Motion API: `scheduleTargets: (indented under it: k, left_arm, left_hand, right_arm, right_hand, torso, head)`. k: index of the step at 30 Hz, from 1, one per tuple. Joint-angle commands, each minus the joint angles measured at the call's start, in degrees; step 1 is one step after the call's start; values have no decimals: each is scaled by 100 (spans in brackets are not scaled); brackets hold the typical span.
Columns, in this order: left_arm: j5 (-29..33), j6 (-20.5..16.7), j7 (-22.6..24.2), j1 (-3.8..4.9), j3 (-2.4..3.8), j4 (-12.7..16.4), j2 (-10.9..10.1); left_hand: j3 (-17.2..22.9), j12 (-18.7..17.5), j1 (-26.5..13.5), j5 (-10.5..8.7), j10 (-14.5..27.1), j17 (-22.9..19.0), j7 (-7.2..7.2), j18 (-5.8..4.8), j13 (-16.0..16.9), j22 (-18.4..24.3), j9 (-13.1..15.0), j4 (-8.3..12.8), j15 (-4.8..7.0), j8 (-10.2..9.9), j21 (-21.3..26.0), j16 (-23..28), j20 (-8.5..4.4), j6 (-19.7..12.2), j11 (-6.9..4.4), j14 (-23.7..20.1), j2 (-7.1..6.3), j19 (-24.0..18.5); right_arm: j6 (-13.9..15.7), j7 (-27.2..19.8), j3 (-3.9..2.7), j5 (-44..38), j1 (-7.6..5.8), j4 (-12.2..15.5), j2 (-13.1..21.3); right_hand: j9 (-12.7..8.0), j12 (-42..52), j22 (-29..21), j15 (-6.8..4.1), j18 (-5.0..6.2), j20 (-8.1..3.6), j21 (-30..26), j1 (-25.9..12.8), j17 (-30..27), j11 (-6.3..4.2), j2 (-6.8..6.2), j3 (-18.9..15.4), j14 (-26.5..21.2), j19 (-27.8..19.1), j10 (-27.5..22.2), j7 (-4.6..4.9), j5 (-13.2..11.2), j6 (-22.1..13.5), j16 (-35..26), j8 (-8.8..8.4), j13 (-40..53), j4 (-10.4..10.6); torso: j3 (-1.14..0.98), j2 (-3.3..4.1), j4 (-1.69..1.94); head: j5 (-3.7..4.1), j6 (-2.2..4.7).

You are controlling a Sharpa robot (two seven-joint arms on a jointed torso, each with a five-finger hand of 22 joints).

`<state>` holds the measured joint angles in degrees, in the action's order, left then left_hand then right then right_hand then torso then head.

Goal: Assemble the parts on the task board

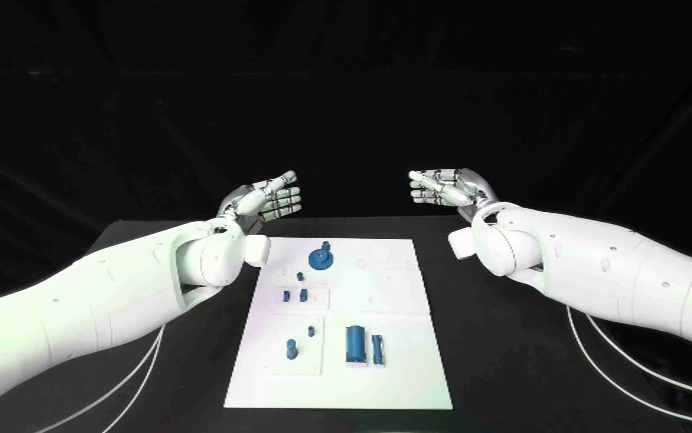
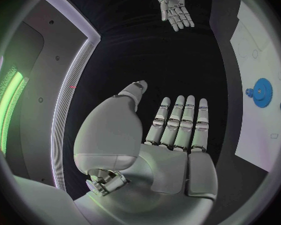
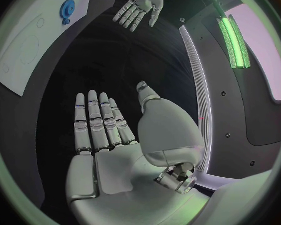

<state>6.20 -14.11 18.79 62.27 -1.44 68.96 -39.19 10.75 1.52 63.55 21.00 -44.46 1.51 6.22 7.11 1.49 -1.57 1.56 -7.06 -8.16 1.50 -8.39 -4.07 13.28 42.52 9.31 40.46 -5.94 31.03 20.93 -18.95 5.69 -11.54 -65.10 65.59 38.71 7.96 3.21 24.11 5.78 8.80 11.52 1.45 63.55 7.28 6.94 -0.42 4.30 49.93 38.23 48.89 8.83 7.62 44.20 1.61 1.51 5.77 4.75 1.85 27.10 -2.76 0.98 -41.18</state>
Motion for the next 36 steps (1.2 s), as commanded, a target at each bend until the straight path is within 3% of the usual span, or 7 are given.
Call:
scheduleTargets:
  k: [1,8,10,11,12,18,36]
  left_arm:
    - [-85,-299,124,-18,16,174,-31]
    - [-284,-1301,486,-89,64,888,-224]
    - [-371,-1741,646,-121,85,1202,-308]
    - [-403,-1904,704,-133,92,1318,-339]
    - [-433,-2055,759,-144,99,1425,-368]
    - [-567,-2732,1004,-192,132,1908,-498]
    - [-620,-3001,1101,-211,144,2099,-550]
  left_hand:
    - [-345,-152,-2025,-670,1419,-151,-199,-214,-149,157,-156,223,260,-150,266,407,-422,-1354,-299,-1290,189,-990]
    - [-542,-152,-3131,-1035,2194,-151,-622,-274,-149,157,-156,706,401,-150,413,407,-655,-2096,-462,-1993,594,-1530]
    - [-583,-152,-3413,-1129,2390,-151,-622,-711,-149,157,-156,706,816,-150,839,407,-712,-2284,-505,-2171,594,-1670]
    - [-606,-152,-3534,-1168,2476,-151,-622,-711,-149,157,-156,706,816,-150,839,407,-738,-2364,-521,-2251,594,-1727]
    - [-631,-152,-3644,-1205,2551,-151,-622,-711,-149,157,-156,706,816,-150,839,407,-762,-2439,-931,-2322,594,-1780]
    - [-1075,-152,-4207,-1391,2947,-151,-622,-711,-149,157,-156,706,816,-150,839,407,-879,-2815,-931,-2679,594,-2055]
    - [-1075,-152,-5340,-2100,3736,-151,-622,-711,-149,157,-156,706,816,-150,839,407,-1328,-3575,-931,-3401,594,-2597]
  right_arm:
    - [288,-142,-45,125,52,237,45]
    - [1211,-570,-283,593,253,1237,297]
    - [1557,-730,-372,767,328,1611,391]
    - [1678,-787,-403,829,354,1742,424]
    - [1787,-837,-431,884,378,1860,454]
    - [2233,-1044,-547,1110,475,2344,575]
    - [2319,-1084,-569,1154,493,2436,598]
  right_hand:
    - [-255,-321,-769,-578,-264,-367,-145,-2025,-232,-222,42,-430,-1592,-1219,-1559,-281,-242,-1409,-161,-151,-577,-475]
    - [-391,-321,-1190,-578,-387,-568,-145,-3131,-728,-694,42,-430,-2463,-1886,-2412,-435,-762,-2181,-161,-151,-577,-475]
    - [-796,-321,-1300,-578,-391,-622,-145,-3421,-728,-694,42,-430,-2692,-2060,-2634,-478,-762,-2385,-161,-151,-577,-475]
    - [-796,-321,-1344,-578,-437,-640,-145,-3535,-728,-694,42,-430,-2781,-2130,-2722,-883,-762,-2464,-161,-151,-577,-475]
    - [-796,-321,-1385,-578,-451,-660,-145,-3645,-728,-694,42,-430,-2868,-2195,-2808,-883,-762,-2539,-161,-151,-577,-475]
    - [-796,-321,-1599,-578,-880,-1152,-145,-4210,-728,-694,42,-430,-3312,-2535,-3243,-883,-762,-2931,-161,-151,-577,-475]
    - [-796,-321,-2411,-578,-880,-1152,-145,-5339,-728,-694,42,-430,-4201,-3210,-4113,-883,-762,-3718,-161,-151,-577,-475]
  torso:
    - [-38,90,57]
    - [-145,323,218]
    - [-168,371,251]
    - [-174,385,261]
    - [-179,395,268]
    - [-185,408,276]
    - [-185,408,276]
  head:
    - [-20,131]
    - [-77,534]
    - [-89,617]
    - [-92,641]
    - [-95,659]
    - [-98,680]
    - [-98,680]
